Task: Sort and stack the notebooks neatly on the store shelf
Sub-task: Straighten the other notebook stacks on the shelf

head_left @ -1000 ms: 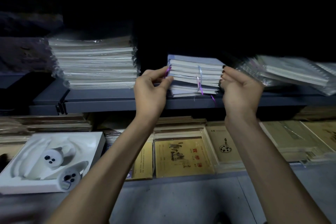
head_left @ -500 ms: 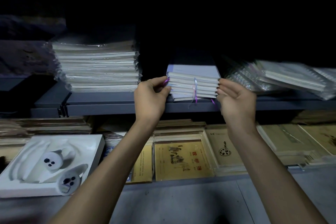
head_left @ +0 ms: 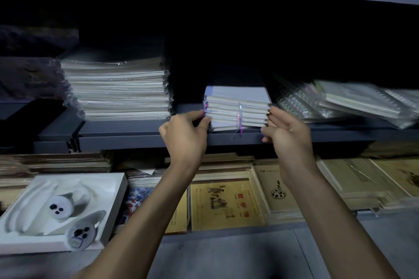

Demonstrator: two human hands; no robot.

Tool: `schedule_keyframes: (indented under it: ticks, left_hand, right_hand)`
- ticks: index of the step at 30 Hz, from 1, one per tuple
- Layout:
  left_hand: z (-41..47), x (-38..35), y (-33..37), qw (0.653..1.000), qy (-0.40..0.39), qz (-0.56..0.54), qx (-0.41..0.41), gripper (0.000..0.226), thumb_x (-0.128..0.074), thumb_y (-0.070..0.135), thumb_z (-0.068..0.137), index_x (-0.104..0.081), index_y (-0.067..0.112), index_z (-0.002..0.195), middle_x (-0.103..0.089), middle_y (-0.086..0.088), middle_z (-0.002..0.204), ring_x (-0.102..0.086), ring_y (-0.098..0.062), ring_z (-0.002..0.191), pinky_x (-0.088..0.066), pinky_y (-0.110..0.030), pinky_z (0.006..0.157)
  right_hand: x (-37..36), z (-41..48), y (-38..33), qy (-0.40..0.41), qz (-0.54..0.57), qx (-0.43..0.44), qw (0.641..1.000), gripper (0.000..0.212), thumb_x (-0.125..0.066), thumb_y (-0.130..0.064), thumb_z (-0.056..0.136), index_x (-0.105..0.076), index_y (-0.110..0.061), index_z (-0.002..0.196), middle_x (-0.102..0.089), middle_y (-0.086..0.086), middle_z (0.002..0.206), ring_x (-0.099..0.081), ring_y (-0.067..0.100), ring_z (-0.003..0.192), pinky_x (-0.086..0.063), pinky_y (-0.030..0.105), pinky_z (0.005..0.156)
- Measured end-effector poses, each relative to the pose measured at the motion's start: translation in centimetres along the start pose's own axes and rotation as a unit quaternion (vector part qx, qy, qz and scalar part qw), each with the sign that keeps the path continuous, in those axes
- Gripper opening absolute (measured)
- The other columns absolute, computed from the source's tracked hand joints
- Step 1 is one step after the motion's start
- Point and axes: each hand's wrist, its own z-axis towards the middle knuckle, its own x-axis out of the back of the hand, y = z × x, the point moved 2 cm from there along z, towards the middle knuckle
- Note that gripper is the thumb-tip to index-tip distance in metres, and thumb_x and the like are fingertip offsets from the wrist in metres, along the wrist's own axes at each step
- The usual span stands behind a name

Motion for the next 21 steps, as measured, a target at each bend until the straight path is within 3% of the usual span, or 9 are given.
schedule_keyframes:
  ticks: [2,4,6,7,9,12,17,21]
  left_hand:
    - [-0.1,-0.1,-0.2,1.000,0.002,-0.012,0.003,0.021,-0.069,0.037,0.100,-0.081,0.030,0.115,-0.080,0.008,0.107,-0.061,-0.024,0.116,-0.016,-0.021,0.085]
    - [-0.2,-0.2,-0.2,1.000,0.013,-0.021,0.011,0.021,-0.070,0.037,0.099,-0.081,0.031,0.116,-0.080,0.008,0.106,-0.058,-0.026,0.118,-0.017,-0.020,0.085]
    - [-0.5,-0.4,0.2,0.999,0.028,-0.035,0.011,0.022,-0.071,0.037,0.099,-0.081,0.029,0.117,-0.080,0.008,0.107,-0.057,-0.025,0.119,-0.019,-0.022,0.089]
    - [-0.6,-0.5,0.3,0.998,0.033,-0.049,0.009,0.022,-0.072,0.035,0.099,-0.080,0.027,0.117,-0.080,0.007,0.108,-0.059,-0.023,0.117,-0.023,-0.024,0.095]
    - [-0.7,-0.8,0.5,0.995,0.031,-0.094,-0.001,0.022,-0.073,0.031,0.098,-0.081,0.022,0.117,-0.080,0.006,0.109,-0.067,-0.016,0.111,-0.038,-0.034,0.108]
    - [-1.1,-1.4,0.4,0.991,0.022,-0.132,-0.013,0.024,-0.072,0.027,0.098,-0.081,0.016,0.118,-0.080,0.005,0.107,-0.072,-0.012,0.104,-0.057,-0.043,0.097]
    - [-3.0,-2.3,1.3,0.991,0.062,-0.111,-0.045,0.023,-0.070,0.022,0.100,-0.079,0.014,0.120,-0.077,0.005,0.099,-0.068,-0.025,0.103,-0.059,-0.046,0.086]
    - [-3.9,-2.5,1.9,0.994,0.062,-0.060,-0.065,0.023,-0.070,0.025,0.100,-0.080,0.017,0.118,-0.076,0.007,0.095,-0.066,-0.023,0.099,-0.057,-0.047,0.084]
  right_hand:
    - [0.1,0.1,0.2,-0.003,0.007,0.003,1.000,0.066,-0.053,0.021,0.086,-0.059,-0.013,0.143,-0.063,-0.001,0.132,-0.060,0.009,0.119,-0.053,0.015,0.061]
    - [0.1,0.3,0.3,-0.011,0.029,0.006,1.000,0.065,-0.052,0.020,0.085,-0.060,-0.011,0.141,-0.066,0.001,0.132,-0.064,0.002,0.090,-0.047,0.016,0.054]
    - [0.0,0.5,0.4,-0.025,0.053,0.004,0.998,0.061,-0.052,0.014,0.083,-0.062,-0.008,0.139,-0.069,0.007,0.131,-0.052,0.009,0.059,-0.041,0.019,0.049]
    - [-0.1,0.7,0.4,-0.030,0.065,0.005,0.997,0.061,-0.053,0.010,0.080,-0.063,-0.008,0.138,-0.070,0.010,0.129,-0.045,0.012,0.055,-0.038,0.019,0.047]
    - [-0.1,1.2,0.4,-0.025,0.091,0.009,0.995,0.069,-0.054,0.002,0.070,-0.062,-0.005,0.138,-0.068,0.012,0.131,-0.039,0.014,0.055,-0.035,0.019,0.045]
    - [0.0,1.4,0.3,-0.016,0.115,0.002,0.993,0.075,-0.053,0.002,0.066,-0.060,-0.006,0.140,-0.068,0.009,0.133,-0.042,0.016,0.063,-0.034,0.019,0.046]
    - [0.2,2.0,-0.2,-0.021,0.138,-0.003,0.990,0.056,-0.043,0.016,0.077,-0.075,-0.020,0.107,-0.079,-0.005,0.102,-0.040,0.015,0.066,-0.027,0.020,0.046]
    - [1.1,3.4,0.4,0.007,0.119,-0.018,0.993,0.064,-0.050,0.006,0.071,-0.067,-0.010,0.131,-0.073,0.006,0.125,-0.046,0.027,0.079,-0.033,0.019,0.045]
